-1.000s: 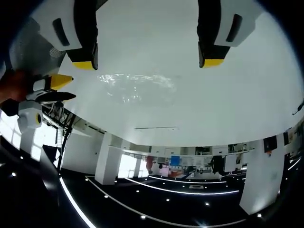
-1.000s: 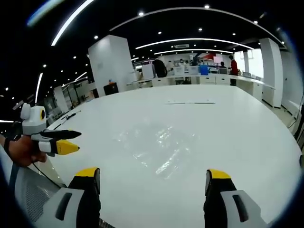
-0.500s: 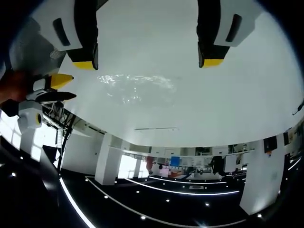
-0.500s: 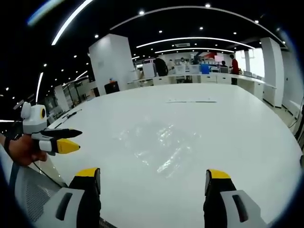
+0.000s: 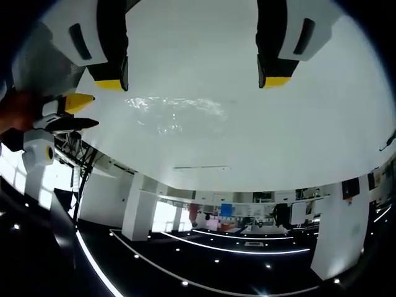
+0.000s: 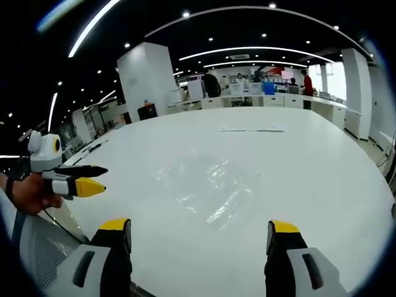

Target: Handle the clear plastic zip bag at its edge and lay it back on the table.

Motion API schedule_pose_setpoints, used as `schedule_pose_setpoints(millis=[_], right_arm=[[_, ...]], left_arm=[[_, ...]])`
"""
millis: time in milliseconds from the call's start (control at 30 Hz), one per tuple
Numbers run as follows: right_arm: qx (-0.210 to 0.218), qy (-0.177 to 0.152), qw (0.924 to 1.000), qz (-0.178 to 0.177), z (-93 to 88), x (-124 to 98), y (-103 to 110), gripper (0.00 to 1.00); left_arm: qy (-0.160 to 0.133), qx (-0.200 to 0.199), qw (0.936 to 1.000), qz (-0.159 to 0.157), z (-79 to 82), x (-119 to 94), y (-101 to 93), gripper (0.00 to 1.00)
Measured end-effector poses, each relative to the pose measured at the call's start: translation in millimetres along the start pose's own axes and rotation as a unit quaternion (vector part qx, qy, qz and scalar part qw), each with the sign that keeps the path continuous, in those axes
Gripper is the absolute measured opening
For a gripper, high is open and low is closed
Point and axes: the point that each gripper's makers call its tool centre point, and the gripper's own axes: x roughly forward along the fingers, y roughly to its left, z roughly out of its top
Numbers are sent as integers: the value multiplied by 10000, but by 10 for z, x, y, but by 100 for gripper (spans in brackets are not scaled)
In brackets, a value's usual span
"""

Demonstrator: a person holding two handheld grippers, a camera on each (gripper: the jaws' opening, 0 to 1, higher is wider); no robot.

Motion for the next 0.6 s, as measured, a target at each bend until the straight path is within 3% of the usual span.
schedule_pose_setpoints(millis=[600], right_arm=[[-83, 125, 9998, 118, -43, 17, 67, 89]], left_arm=[[-17, -129, 9999, 112, 0, -24, 60, 85]])
